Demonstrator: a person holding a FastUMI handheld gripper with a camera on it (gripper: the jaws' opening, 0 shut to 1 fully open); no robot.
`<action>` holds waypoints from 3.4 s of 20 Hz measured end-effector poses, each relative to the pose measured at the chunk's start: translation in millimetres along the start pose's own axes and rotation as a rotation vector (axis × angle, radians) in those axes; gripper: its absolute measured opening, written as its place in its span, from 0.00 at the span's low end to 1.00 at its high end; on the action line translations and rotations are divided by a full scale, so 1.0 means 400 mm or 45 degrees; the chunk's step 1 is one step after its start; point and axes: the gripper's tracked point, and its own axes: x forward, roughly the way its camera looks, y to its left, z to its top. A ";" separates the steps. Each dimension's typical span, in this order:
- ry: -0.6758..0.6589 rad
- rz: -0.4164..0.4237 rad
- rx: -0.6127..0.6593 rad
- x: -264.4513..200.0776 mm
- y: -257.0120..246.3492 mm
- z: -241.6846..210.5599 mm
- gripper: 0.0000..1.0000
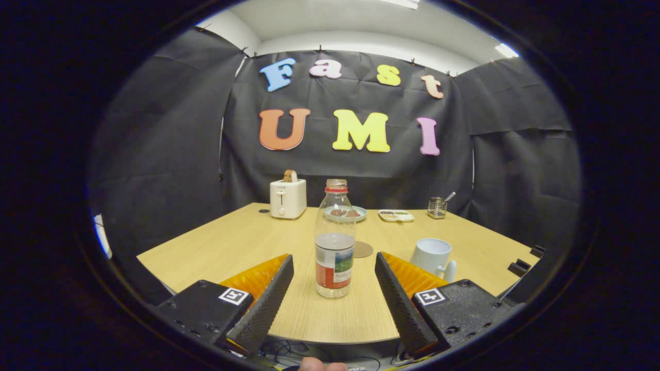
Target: Take the bottle from table, then pour the juice into the cup, finally place the bottle on the coaster
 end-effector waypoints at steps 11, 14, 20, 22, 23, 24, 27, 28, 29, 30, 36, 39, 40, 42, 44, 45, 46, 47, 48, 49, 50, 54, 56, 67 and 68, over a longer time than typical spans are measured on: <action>0.056 -0.011 0.004 0.175 0.003 -0.057 1.00; 0.054 -0.015 -0.009 0.202 0.007 -0.057 1.00; 0.067 -0.025 -0.057 0.237 0.008 -0.075 1.00; 0.084 -0.038 -0.075 0.247 -0.002 -0.081 1.00; 0.081 -0.031 -0.071 0.251 0.000 -0.078 1.00; 0.076 -0.026 -0.068 0.252 0.002 -0.074 1.00; 0.072 -0.012 -0.088 0.255 0.001 -0.066 0.95; 0.067 -0.001 -0.089 0.255 0.006 -0.064 0.92; 0.065 0.005 -0.087 0.255 0.008 -0.058 0.88; 0.059 0.015 -0.086 0.250 0.011 -0.053 0.84; 0.115 0.026 -0.024 0.228 0.015 -0.021 0.79; 0.096 0.067 0.057 0.216 0.024 0.031 0.77; 0.094 0.081 0.108 0.215 0.026 0.045 0.77; 0.084 0.110 0.244 0.213 0.030 0.085 0.77; 0.057 0.168 0.391 0.210 0.052 0.134 0.76; 0.049 0.186 0.453 0.210 0.054 0.154 0.75; 0.052 0.201 0.503 0.212 0.056 0.164 0.75; 0.059 0.218 0.548 0.211 0.062 0.167 0.75; 0.059 0.231 0.598 0.210 0.062 0.173 0.75; 0.061 0.243 0.650 0.208 0.061 0.173 0.75; 0.077 0.242 0.709 0.213 0.057 0.165 0.75; 0.112 0.269 0.937 0.213 0.047 0.144 0.75; 0.106 0.275 1.020 0.217 0.036 0.137 0.75; 0.131 0.251 1.573 0.260 -0.004 0.059 0.74; 0.130 0.245 1.627 0.262 -0.010 0.057 0.74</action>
